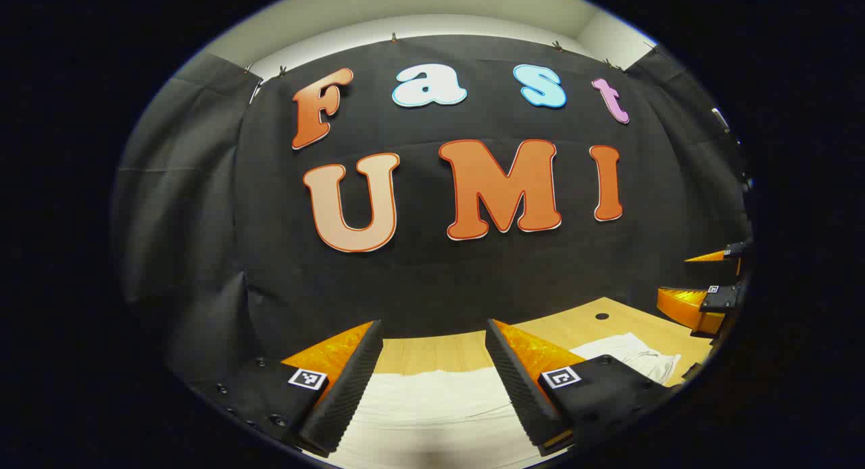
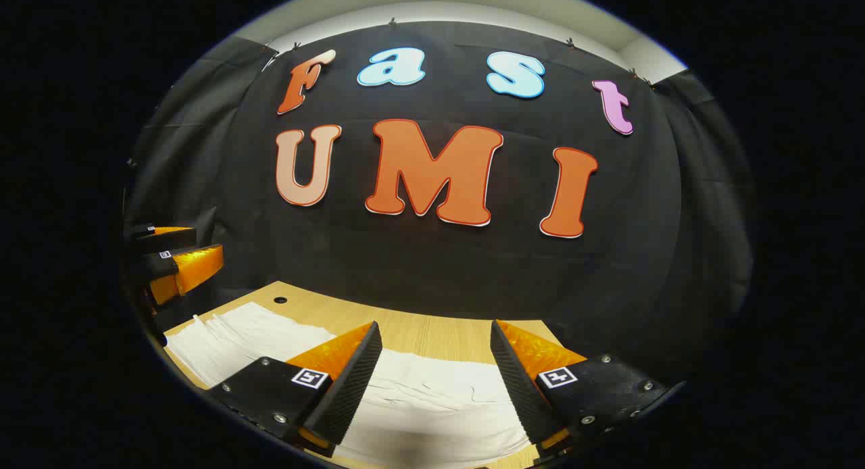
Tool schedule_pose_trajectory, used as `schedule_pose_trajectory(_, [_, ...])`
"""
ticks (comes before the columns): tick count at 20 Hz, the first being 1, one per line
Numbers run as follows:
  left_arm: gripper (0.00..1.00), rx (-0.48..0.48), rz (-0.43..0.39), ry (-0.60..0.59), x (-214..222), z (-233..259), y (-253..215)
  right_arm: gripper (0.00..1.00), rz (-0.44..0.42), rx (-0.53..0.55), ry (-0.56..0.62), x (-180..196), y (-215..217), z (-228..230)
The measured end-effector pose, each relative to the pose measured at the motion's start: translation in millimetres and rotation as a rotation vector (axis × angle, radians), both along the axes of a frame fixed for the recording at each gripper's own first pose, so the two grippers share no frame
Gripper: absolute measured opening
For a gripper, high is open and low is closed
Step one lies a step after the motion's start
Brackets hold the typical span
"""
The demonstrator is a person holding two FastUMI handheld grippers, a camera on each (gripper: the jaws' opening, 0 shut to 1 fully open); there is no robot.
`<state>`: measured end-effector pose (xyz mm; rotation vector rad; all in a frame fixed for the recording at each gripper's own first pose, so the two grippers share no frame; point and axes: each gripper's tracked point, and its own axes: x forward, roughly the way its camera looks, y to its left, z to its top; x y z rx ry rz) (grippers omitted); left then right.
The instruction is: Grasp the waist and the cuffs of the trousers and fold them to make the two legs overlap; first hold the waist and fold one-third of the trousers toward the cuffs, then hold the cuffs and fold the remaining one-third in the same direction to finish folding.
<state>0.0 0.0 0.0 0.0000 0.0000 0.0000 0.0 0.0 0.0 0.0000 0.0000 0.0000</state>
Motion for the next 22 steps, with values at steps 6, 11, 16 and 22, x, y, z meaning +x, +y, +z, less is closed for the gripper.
schedule_pose_trajectory(6, [0.99, -0.023, 0.014, 0.009, 25.8, 0.0, 16.8, 0.97, -0.025, -0.005, 0.017, 21.8, 1.2, 1.4])
schedule_pose_trajectory(11, [1.0, -0.048, 0.022, 0.0, 53.1, 14.5, 25.8, 0.97, -0.022, 0.007, 0.065, 45.6, -1.4, 8.9])
schedule_pose_trajectory(16, [1.0, -0.085, 0.055, -0.071, 80.0, 37.9, 36.3, 0.97, -0.037, 0.015, 0.069, 61.7, -6.3, 14.3])
schedule_pose_trajectory(22, [1.0, -0.024, 0.048, -0.103, 85.9, 46.4, 42.2, 0.97, -0.064, 0.012, 0.106, 69.1, -17.1, 0.6])
